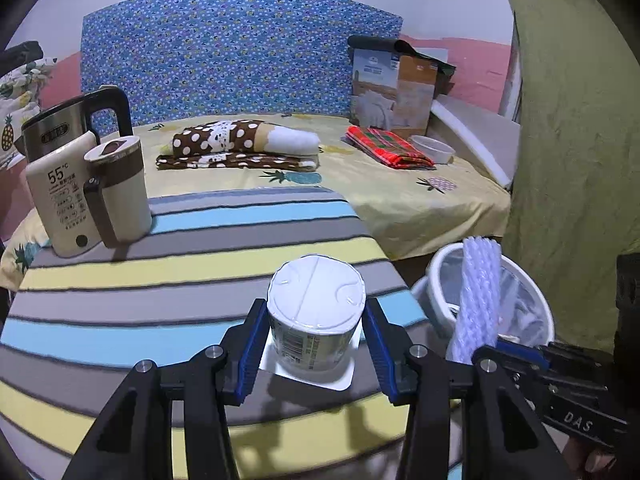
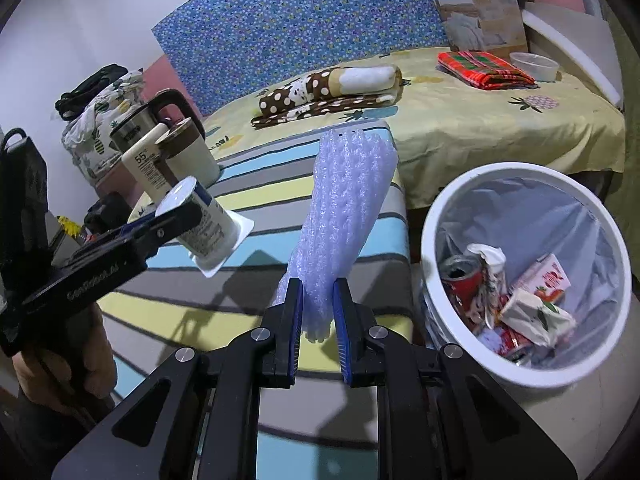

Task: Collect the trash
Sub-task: 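Carry the foam sleeve and yogurt cup over the bin and open both tools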

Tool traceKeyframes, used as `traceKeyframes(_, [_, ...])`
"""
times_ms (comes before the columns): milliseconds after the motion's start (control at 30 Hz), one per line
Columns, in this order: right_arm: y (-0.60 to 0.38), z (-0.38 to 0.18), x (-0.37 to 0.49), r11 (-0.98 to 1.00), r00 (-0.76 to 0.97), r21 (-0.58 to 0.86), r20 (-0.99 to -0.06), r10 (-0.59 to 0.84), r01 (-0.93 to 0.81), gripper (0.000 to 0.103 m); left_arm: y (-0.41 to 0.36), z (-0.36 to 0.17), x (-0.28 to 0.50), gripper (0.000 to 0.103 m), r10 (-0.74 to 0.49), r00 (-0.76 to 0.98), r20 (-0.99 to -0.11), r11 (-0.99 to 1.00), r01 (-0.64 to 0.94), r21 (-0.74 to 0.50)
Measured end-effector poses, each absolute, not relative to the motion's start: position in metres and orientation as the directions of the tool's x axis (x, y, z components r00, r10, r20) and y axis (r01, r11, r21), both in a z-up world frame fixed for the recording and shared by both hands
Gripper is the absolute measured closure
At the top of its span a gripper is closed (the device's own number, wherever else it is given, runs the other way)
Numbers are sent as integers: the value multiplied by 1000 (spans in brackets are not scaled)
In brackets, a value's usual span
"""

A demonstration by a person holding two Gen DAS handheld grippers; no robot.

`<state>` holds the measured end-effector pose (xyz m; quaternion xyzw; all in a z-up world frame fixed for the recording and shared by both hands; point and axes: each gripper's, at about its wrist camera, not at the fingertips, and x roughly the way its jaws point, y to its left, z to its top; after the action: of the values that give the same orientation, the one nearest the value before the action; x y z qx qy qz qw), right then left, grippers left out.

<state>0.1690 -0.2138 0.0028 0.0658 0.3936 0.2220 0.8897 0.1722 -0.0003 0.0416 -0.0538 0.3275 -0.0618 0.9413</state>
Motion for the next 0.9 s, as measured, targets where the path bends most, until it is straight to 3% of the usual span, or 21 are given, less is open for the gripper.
traceKeyframes(367, [-225,4,159,897,600,285,-670,438,-337,85,-31,46,138,55,-194,776,-601,980,128,-151])
traceKeyframes(900, [-282,-1,159,935,649,282,-675,352,-214,85,-88,44,156,55,-290,750,-594,957,241,-162])
